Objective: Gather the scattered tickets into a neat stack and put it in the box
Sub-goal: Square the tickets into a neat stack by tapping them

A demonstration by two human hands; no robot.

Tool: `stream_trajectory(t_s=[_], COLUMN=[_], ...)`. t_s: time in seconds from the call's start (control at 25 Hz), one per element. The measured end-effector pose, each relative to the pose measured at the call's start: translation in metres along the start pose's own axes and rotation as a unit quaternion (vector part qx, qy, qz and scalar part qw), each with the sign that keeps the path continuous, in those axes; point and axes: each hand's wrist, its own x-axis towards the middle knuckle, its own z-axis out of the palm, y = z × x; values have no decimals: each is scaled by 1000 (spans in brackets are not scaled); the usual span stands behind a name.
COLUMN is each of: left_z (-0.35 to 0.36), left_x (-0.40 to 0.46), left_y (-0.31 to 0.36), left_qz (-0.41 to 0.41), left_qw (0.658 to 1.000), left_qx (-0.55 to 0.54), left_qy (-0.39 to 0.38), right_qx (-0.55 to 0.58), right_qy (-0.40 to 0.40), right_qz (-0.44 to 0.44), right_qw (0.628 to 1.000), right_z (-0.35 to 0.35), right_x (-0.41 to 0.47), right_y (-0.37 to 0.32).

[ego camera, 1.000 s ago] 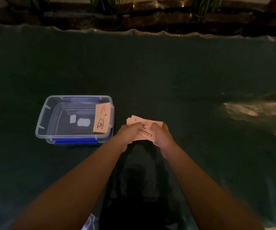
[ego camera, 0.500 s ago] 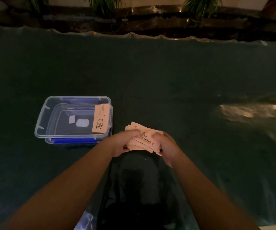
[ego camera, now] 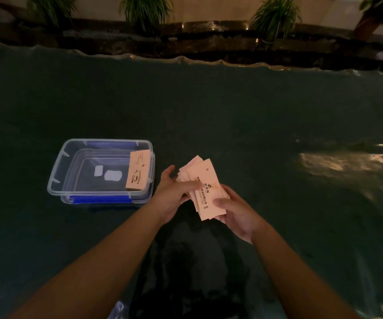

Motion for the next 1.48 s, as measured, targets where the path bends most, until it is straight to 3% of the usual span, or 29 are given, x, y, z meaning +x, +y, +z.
stream_trajectory(t_s=[0.08,0.24,0.36,0.44,0.64,0.8,1.04,1.28,1.48], left_z=[6,10,9,8,3,0,-17,-22,-17], left_x=[-5,-10,-10,-7,-11,-10,-1,5,6], left_y=[-7,-9,-6,-6,-2,-4,-28,-49,-52], left_qz=[12,-1,0,52,172,190,135,133,153], left_qw=[1000,987,945,916,881,867,902,921,914], left_qx=[-17,124,301,371,407,433,388,353,366], left_qy=[-18,-98,-130,-146,-166,-159,-137,-96,-87], right_qx=[-46,-195,-257,-239,-268,-294,-339,-345,-344], right_qy=[-39,-53,-34,-11,14,39,12,45,69], right_qz=[2,-5,-40,-75,-138,-144,-111,-121,-125], right_qw=[998,979,965,968,953,944,934,930,928], right_z=[-2,-4,2,10,13,18,25,34,42], right_x=[-3,-3,1,3,5,8,13,14,13], right_y=[-8,-16,-12,-8,-7,0,17,16,13])
